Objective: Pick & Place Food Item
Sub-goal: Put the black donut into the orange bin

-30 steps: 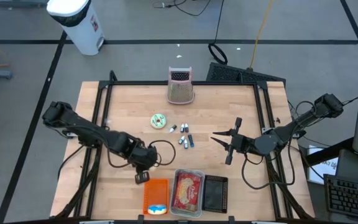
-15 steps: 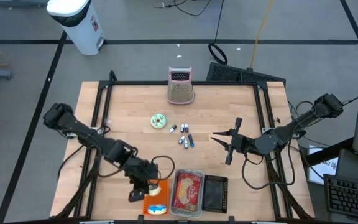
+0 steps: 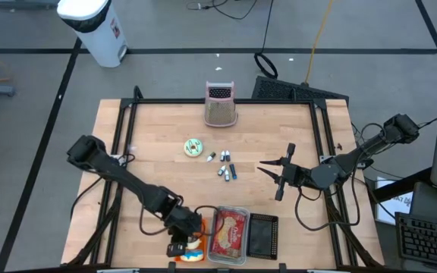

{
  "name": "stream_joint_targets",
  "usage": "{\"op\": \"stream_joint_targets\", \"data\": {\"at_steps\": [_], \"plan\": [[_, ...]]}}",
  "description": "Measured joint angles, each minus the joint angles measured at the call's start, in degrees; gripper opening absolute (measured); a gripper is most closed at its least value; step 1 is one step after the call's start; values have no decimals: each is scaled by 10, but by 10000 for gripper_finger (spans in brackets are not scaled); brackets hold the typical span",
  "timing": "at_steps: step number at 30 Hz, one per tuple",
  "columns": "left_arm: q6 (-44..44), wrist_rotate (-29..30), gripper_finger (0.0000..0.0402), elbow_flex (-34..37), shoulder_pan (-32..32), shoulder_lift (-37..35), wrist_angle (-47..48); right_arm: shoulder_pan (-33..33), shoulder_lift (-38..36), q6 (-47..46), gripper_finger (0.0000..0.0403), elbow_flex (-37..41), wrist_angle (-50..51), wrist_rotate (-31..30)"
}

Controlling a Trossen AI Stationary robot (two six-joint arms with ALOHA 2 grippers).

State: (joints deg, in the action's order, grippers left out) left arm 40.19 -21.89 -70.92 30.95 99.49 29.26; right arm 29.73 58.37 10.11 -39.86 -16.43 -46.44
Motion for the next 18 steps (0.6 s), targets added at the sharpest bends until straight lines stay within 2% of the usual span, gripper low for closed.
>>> {"op": "stream_joint_targets", "data": {"at_steps": [15,18], "plan": [[-33,-30,6,0,-12,57,-29,0,0,0,70,0,0,0],[-40,-32,20,0,-15,60,-29,0,0,0,70,0,0,0]]}}
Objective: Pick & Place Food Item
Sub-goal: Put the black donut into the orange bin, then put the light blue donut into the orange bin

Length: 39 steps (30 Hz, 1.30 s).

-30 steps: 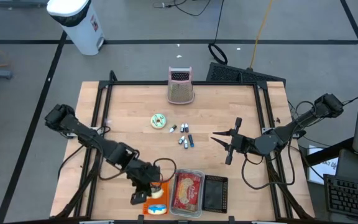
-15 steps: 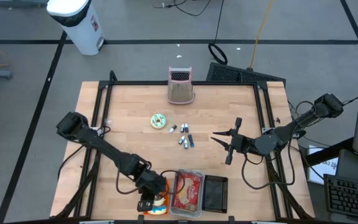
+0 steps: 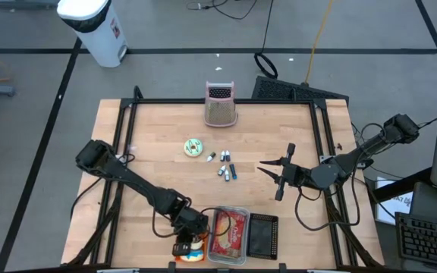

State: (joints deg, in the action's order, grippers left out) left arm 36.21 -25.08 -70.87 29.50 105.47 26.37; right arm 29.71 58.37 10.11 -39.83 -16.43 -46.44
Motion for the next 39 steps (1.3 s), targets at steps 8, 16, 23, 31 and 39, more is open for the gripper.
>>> {"op": "stream_joint_targets", "data": {"at_steps": [8,16,23,31,39], "plan": [[-1,-4,39,0,4,0,-4,0,0,0,70,0,0,0],[14,-10,43,0,5,0,-6,0,0,0,70,0,0,0],[27,-11,104,0,3,0,-6,0,0,0,70,0,0,0],[25,-7,195,0,-6,-1,-6,0,0,0,70,0,0,0],[22,-29,234,0,-23,-1,-5,0,0,0,70,0,0,0]]}}
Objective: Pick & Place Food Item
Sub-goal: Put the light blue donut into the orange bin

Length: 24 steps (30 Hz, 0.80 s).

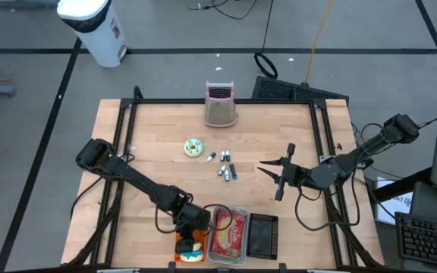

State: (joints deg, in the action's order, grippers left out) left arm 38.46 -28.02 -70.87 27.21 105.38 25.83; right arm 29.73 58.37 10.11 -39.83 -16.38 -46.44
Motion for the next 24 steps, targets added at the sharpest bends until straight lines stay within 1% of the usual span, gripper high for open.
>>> {"op": "stream_joint_targets", "data": {"at_steps": [4,8,12,15,18,21,24], "plan": [[-5,-1,236,0,-8,-12,4,0,0,0,70,0,0,0],[-14,15,237,0,-18,-46,20,0,0,0,70,0,2,0],[-41,59,237,0,-29,-97,63,0,0,0,70,0,4,0],[-63,143,237,0,-40,-140,120,0,0,-4,70,0,4,0],[-78,268,237,0,-53,-179,170,0,0,-4,70,0,4,0],[-95,394,237,0,-64,-201,210,0,0,-4,70,0,4,0],[-133,491,237,0,-79,-203,245,0,0,-4,70,0,4,0]]}}
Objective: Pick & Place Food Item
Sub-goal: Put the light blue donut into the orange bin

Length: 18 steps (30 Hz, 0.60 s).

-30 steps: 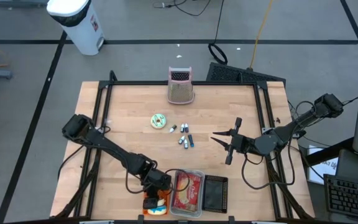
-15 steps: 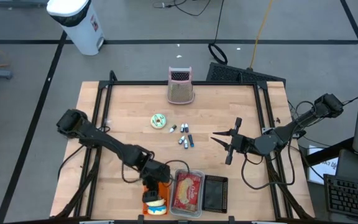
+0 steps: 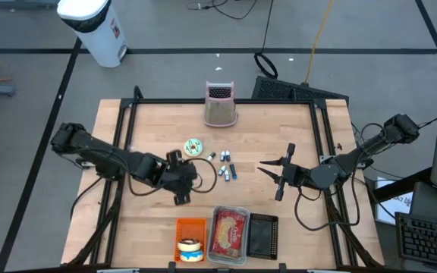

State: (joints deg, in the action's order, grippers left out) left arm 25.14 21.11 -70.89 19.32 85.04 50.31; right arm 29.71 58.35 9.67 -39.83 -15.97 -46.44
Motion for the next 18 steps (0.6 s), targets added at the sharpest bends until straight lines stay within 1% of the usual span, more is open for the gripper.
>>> {"op": "stream_joint_targets", "data": {"at_steps": [2,3,5,9,11,13,18], "plan": [[-26,48,237,0,-13,6,23,0,0,0,70,0,0,0],[-39,61,237,0,-23,14,25,0,0,0,70,0,0,0],[-70,66,237,0,-44,31,32,0,0,0,70,0,0,0],[-141,34,237,0,-93,72,33,0,0,0,70,0,0,0],[-167,12,237,0,-117,95,35,0,0,1,70,0,0,0],[-186,4,237,0,-140,115,34,0,0,1,70,0,1,0],[-228,-27,237,1,-187,134,-5,3,0,12,70,0,2,0]]}}
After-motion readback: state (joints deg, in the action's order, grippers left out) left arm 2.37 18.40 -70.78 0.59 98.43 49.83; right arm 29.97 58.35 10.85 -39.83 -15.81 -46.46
